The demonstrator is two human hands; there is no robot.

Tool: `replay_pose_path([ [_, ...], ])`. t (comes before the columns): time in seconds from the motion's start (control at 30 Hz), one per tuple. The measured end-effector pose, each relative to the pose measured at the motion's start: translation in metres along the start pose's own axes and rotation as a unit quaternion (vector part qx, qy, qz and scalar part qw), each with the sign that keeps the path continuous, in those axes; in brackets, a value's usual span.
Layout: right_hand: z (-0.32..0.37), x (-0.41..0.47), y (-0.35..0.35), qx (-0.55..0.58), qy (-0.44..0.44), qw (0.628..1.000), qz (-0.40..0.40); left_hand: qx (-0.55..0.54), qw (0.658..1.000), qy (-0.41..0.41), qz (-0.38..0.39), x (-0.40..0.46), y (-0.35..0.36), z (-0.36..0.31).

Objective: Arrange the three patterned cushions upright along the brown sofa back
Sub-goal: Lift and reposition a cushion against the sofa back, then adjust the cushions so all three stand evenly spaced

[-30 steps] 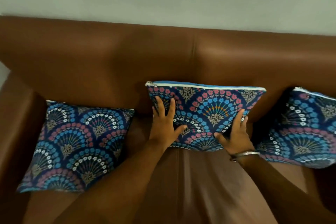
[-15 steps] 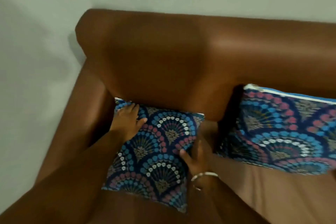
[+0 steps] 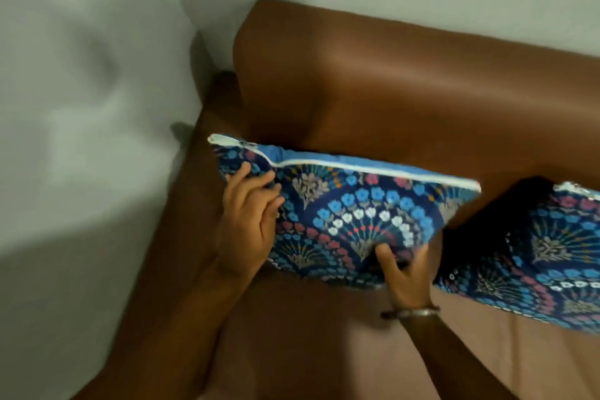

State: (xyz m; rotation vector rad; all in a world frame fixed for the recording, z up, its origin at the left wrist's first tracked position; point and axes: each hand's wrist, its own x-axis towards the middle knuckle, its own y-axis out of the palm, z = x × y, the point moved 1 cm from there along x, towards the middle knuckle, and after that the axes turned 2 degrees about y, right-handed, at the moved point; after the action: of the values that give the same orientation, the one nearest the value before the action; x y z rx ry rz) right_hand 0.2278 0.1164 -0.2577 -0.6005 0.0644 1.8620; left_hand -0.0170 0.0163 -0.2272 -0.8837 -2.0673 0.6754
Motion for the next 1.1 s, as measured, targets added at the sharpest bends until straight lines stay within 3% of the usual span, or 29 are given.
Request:
replay_pose_path([
  [0.13, 0.02, 0.049, 0.014, 0.021, 0.004, 0.997, 0.07, 0.084, 0.991, -0.059, 0.086, 0.014, 0.018, 0.03],
  [0.2, 0.018, 0.047, 0.008, 0.021, 0.003, 0.995, 0.098, 0.073, 0.992, -0.09, 0.047, 0.013, 0.019, 0.04],
  [0.27, 0.007, 0.037, -0.005, 0.017, 0.023, 0.995, 0.1, -0.026, 0.972, -0.228, -0.047, 0.018, 0.013, 0.051],
  [0.3, 0.0, 0.031, -0.01, 0.008, 0.044, 0.994, 0.104, -0.106, 0.939, -0.321, -0.067, 0.023, 0.012, 0.054],
  [0.37, -0.011, 0.021, -0.013, 0.001, 0.071, 0.99, 0.124, -0.214, 0.888, -0.405, -0.04, 0.032, 0.014, 0.05],
  [0.4, -0.015, 0.019, -0.011, -0.007, 0.073, 0.991, 0.115, -0.23, 0.885, -0.404, -0.026, 0.034, 0.016, 0.044],
  [0.5, -0.023, 0.014, 0.004, -0.016, 0.048, 0.995, 0.088, -0.201, 0.929, -0.308, -0.041, 0.037, 0.017, 0.033],
  [0.67, -0.028, 0.028, 0.041, -0.019, 0.063, 0.996, 0.063, -0.194, 0.907, -0.368, -0.069, 0.046, 0.018, 0.053],
  [0.77, -0.021, 0.027, 0.032, -0.035, 0.042, 0.997, 0.056, -0.138, 0.923, -0.355, -0.06, 0.058, 0.014, 0.031],
  [0.87, -0.023, 0.008, -0.02, -0.042, 0.005, 0.992, 0.115, -0.179, 0.9, -0.386, -0.099, 0.036, 0.012, 0.023],
  [0.97, -0.048, -0.021, -0.11, -0.144, -0.006, 0.979, 0.144, -0.093, 0.909, -0.396, -0.092, -0.036, 0.033, -0.014],
  [1.03, -0.074, -0.036, -0.189, -0.215, -0.028, 0.97, 0.11, -0.051, 0.929, -0.368, 0.003, -0.089, 0.067, -0.075],
  [1.1, -0.107, -0.039, -0.279, -0.301, -0.034, 0.95, 0.078, -0.054, 0.923, -0.367, 0.104, -0.13, 0.118, -0.165],
])
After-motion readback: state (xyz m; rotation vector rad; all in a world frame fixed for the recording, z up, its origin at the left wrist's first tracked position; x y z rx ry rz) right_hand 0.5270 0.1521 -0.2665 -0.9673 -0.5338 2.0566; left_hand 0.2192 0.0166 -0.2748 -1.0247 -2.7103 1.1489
